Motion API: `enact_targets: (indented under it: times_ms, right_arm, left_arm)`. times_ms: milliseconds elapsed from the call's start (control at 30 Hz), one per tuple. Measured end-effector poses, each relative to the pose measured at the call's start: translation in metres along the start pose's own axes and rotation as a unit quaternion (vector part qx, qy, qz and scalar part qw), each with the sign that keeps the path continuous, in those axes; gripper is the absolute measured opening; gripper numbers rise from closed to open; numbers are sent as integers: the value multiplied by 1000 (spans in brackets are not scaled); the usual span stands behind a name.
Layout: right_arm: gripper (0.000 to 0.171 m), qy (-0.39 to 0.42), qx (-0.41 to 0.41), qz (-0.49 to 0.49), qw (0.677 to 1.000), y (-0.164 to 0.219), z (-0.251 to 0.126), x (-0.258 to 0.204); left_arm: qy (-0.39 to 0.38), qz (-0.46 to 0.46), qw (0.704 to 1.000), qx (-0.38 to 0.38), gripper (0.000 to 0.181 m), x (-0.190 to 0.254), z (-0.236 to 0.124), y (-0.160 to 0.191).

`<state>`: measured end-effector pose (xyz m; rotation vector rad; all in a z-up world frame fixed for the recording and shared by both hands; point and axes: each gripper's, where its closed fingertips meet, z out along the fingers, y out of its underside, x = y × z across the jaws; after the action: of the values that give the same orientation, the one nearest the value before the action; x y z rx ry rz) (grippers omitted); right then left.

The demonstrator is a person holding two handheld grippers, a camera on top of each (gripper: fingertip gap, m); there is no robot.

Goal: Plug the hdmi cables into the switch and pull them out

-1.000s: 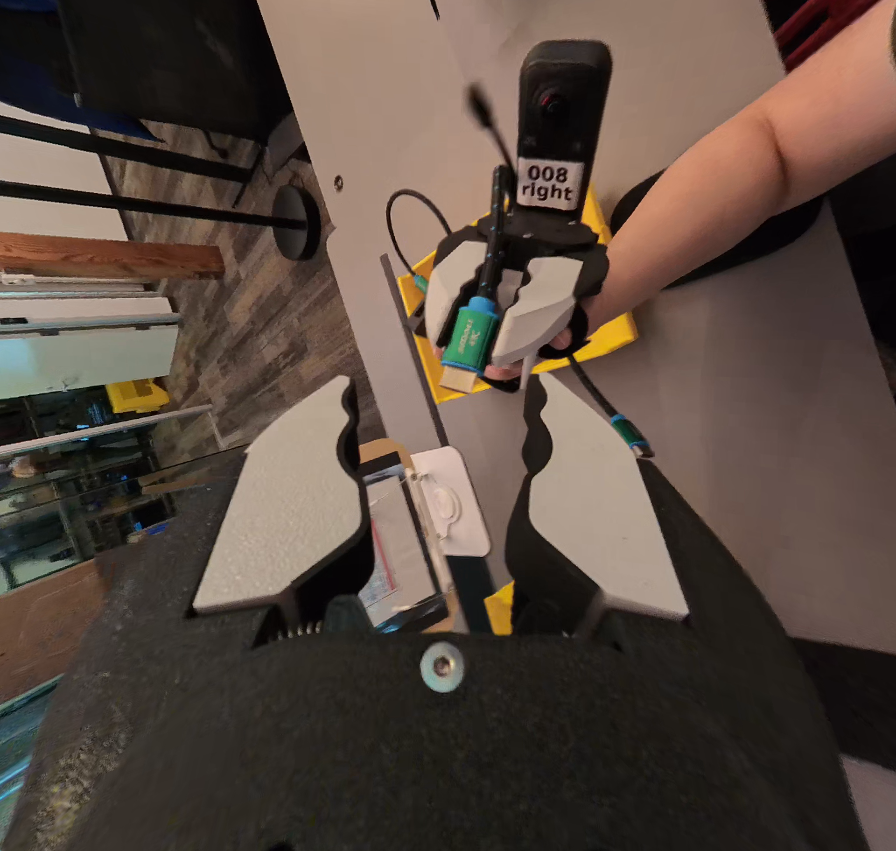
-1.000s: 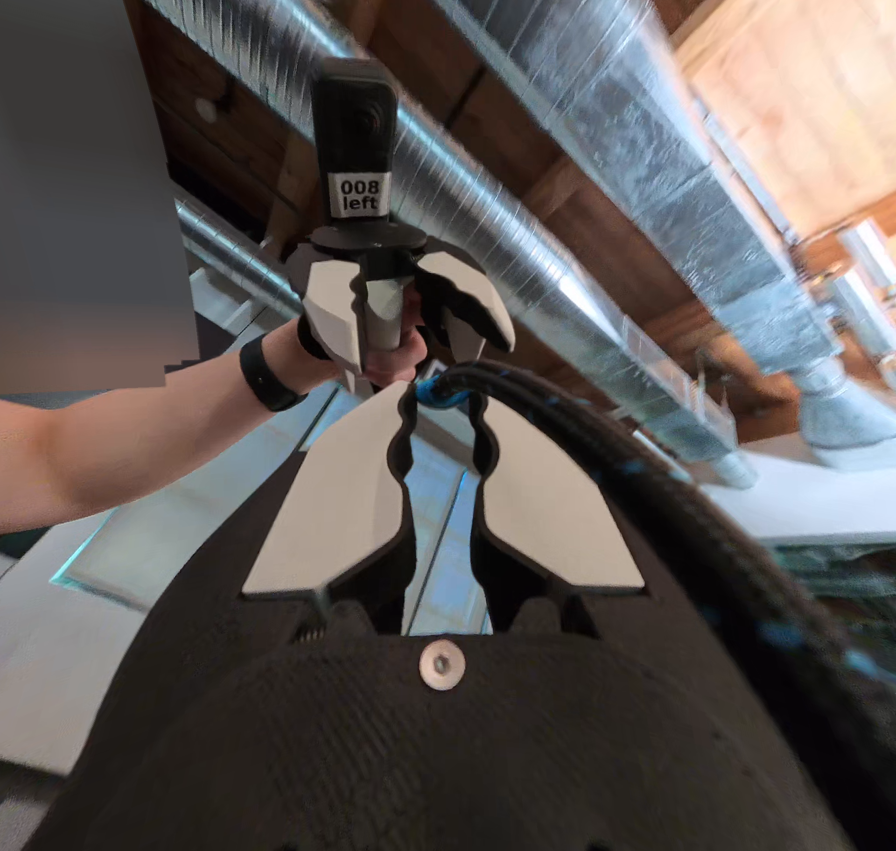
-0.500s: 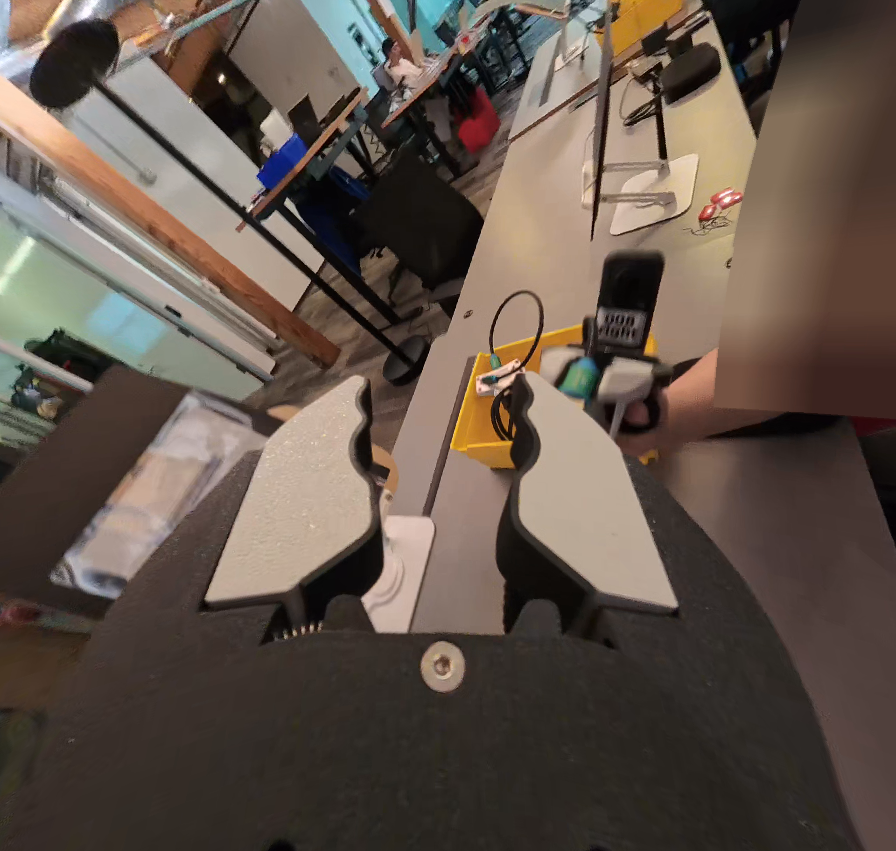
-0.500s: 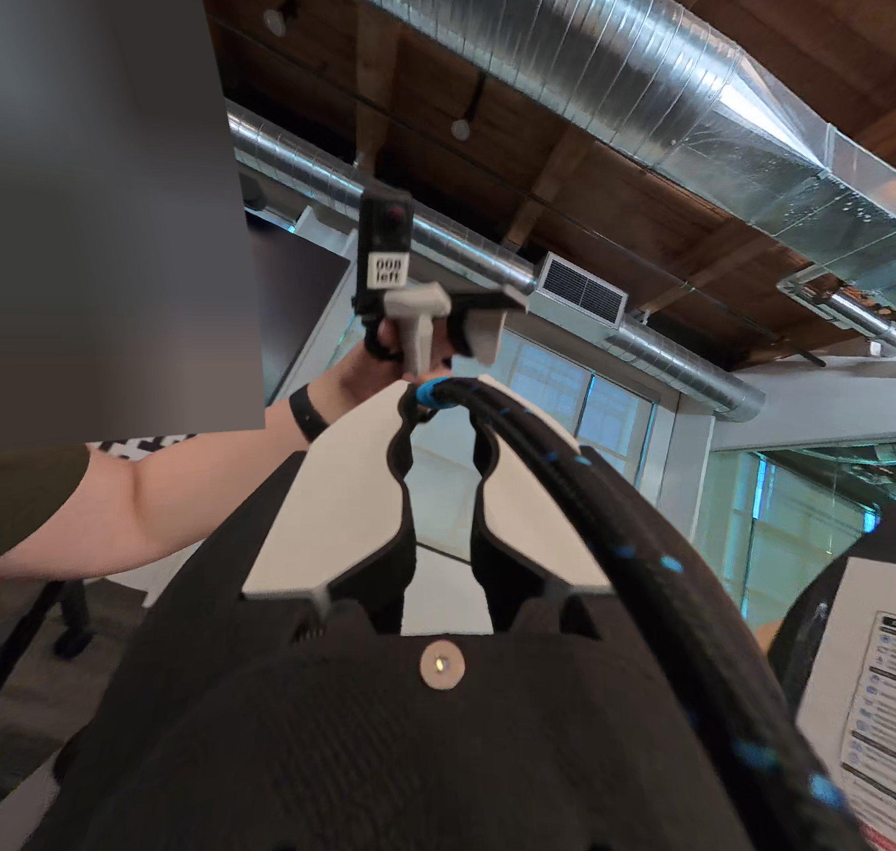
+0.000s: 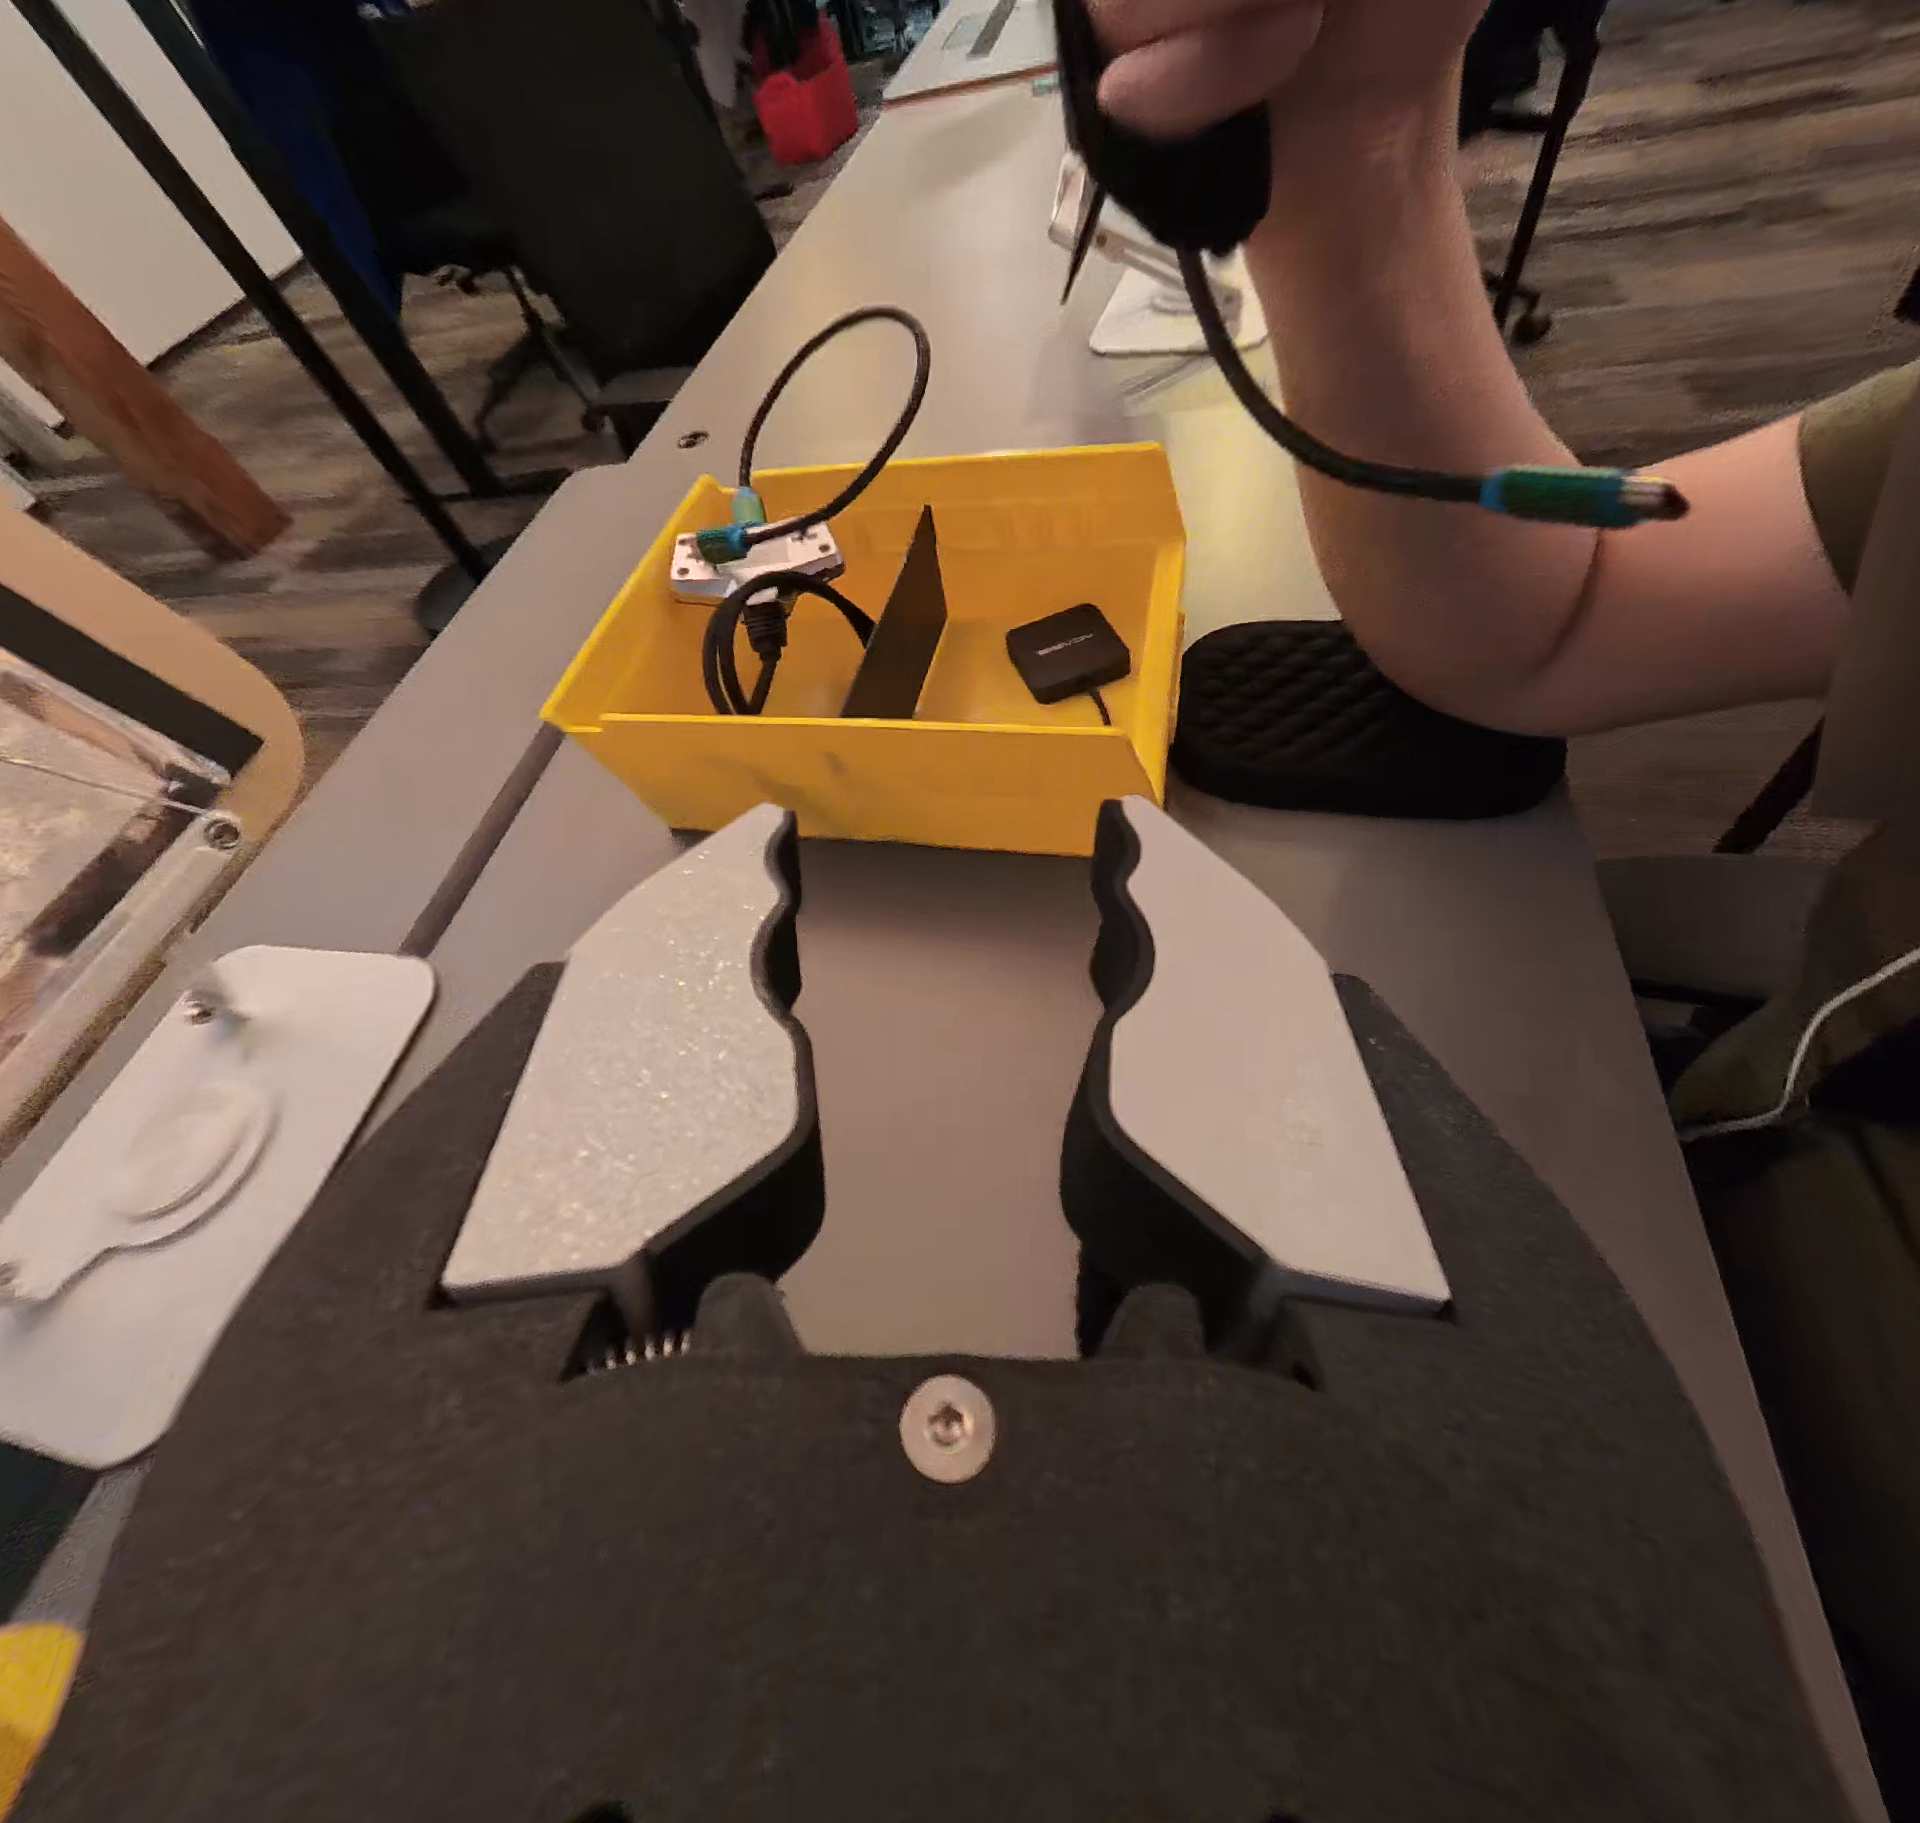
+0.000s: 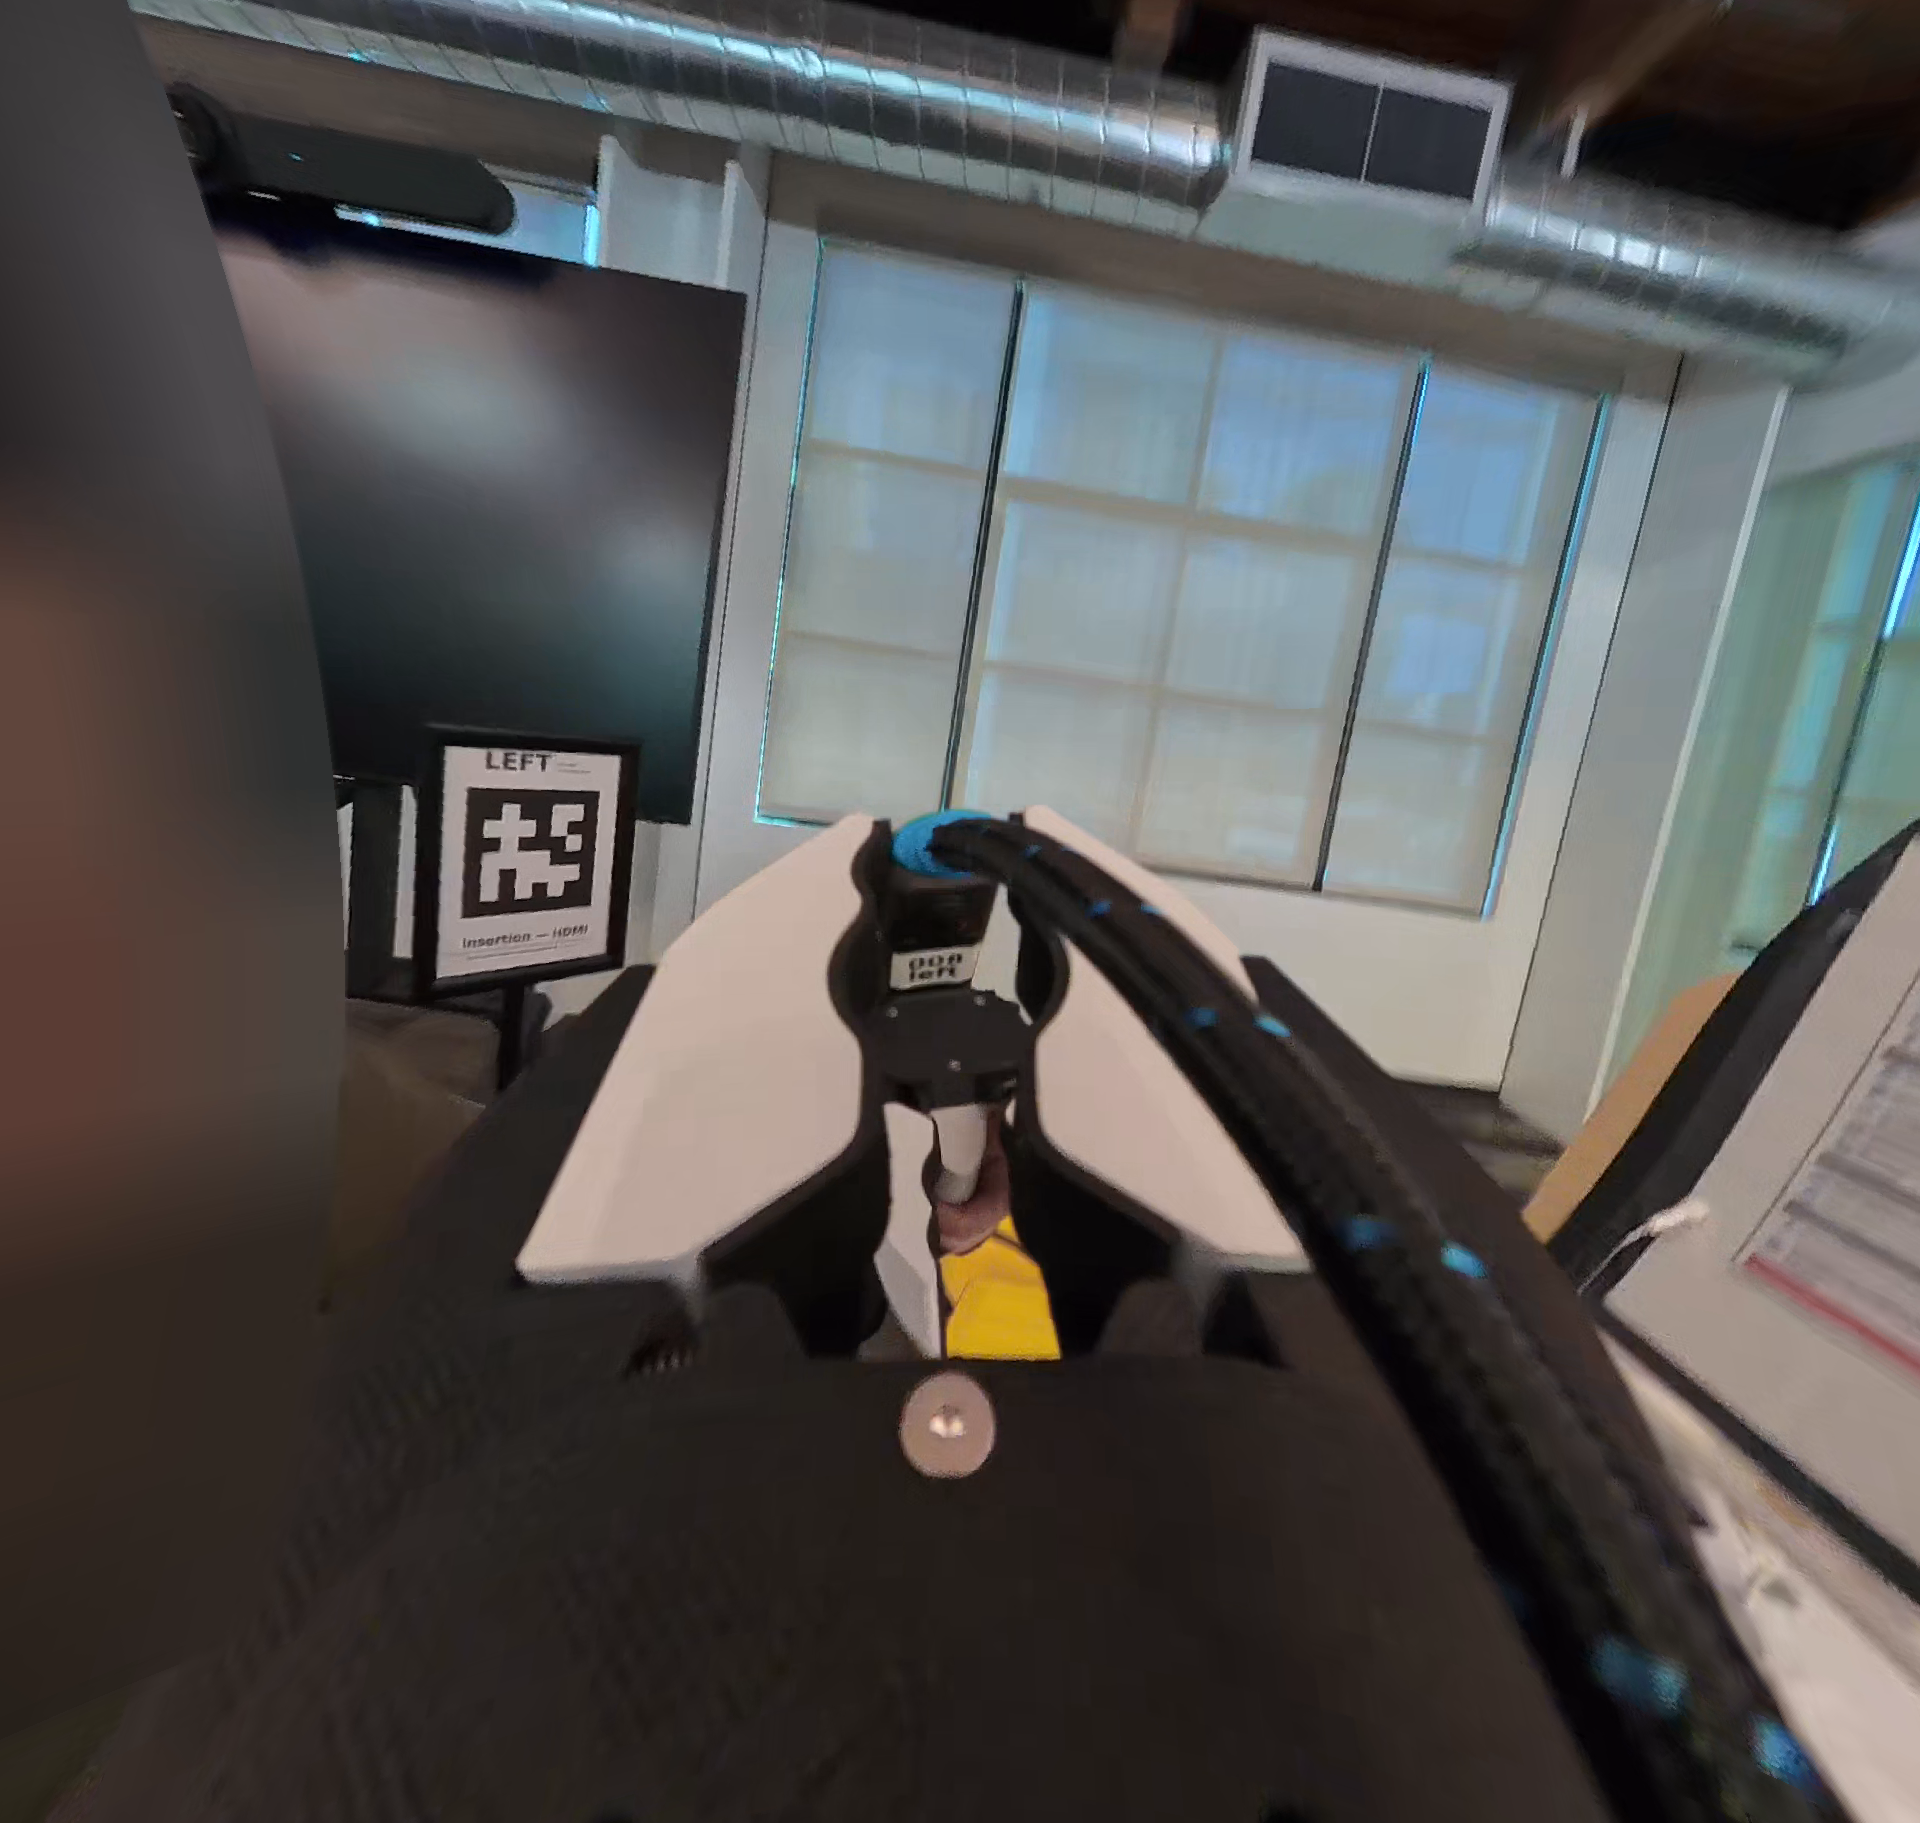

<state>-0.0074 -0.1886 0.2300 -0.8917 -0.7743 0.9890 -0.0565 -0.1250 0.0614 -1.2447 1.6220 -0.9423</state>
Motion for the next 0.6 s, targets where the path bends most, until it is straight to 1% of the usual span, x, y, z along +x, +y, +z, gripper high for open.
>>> enact_targets:
  times_ms: [33,100,200,267,300,367,400,500,600]
  right_arm:
    - [22,0,-19,17,1000,12,5,4]
    - [21,-32,-74,39,996,43,18,3]
    - [21,-50,-144,19,988,90,34,3]
    - [21,-56,-199,39,978,124,40,5]
    - [21,-65,-211,61,973,138,44,4]
    - [21,-80,-213,127,966,160,52,2]
    - [21,-94,-215,157,959,171,55,0]
    - [21,-106,-217,192,951,202,62,0]
    - [21,-105,-213,210,948,225,67,1]
  left_arm:
    - [-2,-2,1000,18,54,0,3,-4]
    - [-19,-3,998,68,54,-3,-2,-21]
    - [-46,-3,990,134,56,-7,-27,-44]
    - [-59,-2,987,147,56,-7,-42,-44]
    - [-67,-3,987,143,56,-8,-49,-39]
    - [-84,-8,988,127,61,-10,-61,-23]
    - [-83,-15,989,122,60,-9,-67,-14]
    - [-68,-53,990,114,50,-1,-78,13]
    - [-66,-75,990,97,48,4,-81,39]
